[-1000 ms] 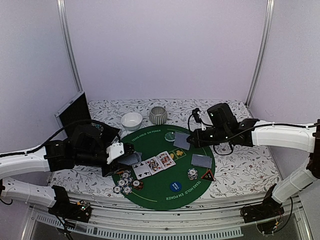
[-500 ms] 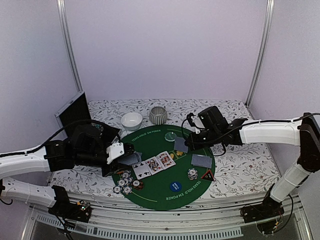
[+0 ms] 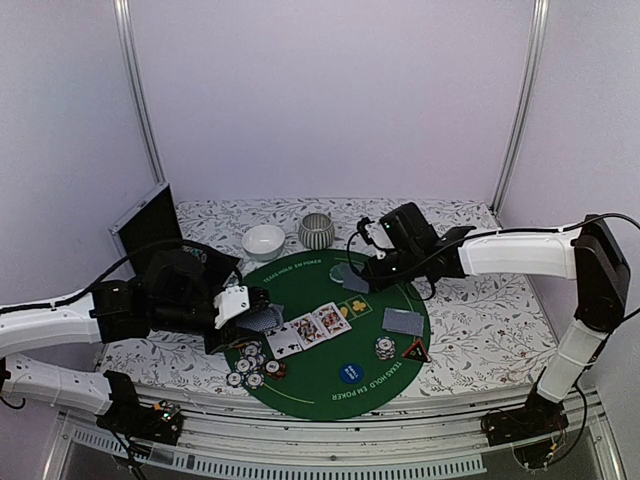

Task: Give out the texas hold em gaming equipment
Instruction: Distribute the poker card in the community card area.

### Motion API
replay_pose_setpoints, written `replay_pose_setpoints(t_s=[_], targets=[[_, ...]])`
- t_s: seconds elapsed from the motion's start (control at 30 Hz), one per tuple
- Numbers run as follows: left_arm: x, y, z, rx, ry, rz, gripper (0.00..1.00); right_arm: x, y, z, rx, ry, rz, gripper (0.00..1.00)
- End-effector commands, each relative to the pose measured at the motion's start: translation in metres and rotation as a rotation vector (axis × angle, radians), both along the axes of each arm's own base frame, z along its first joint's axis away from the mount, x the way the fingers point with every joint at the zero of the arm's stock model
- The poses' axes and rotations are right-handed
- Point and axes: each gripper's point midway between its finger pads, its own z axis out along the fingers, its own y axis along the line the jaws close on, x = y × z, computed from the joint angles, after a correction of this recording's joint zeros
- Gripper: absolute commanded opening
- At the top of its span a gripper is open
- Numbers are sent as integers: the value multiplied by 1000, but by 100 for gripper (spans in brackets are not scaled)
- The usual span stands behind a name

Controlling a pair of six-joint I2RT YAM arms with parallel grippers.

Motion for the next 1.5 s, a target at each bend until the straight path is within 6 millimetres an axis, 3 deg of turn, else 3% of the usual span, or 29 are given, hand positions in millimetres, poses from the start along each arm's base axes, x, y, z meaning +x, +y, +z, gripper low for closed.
replay_pose_setpoints(t_s=[0.0, 0.27, 0.3, 0.47, 0.63, 1.03, 1.47], targets=[[-1, -6, 16, -53, -9, -15, 28, 14, -5, 10, -102, -72, 12, 2], [-1, -6, 16, -52, -6, -16, 28, 11, -1, 36, 32, -59, -36, 2], [-1, -7, 15, -52, -6, -18, 28, 9, -3, 32, 69, -35, -58, 2], [-1, -6, 15, -50, -5, -14, 28, -4, -9, 30, 491, 43, -253, 2], [-1, -6, 14, -46, 0, -14, 29, -7, -15, 14, 743, 122, -445, 2], [-2, -6, 15, -50, -1, -15, 29, -23, 3, -58, 797, 345, -549, 2], [-2, -6, 17, -56, -4, -16, 29, -27, 3, -82, 798, 409, -598, 4]])
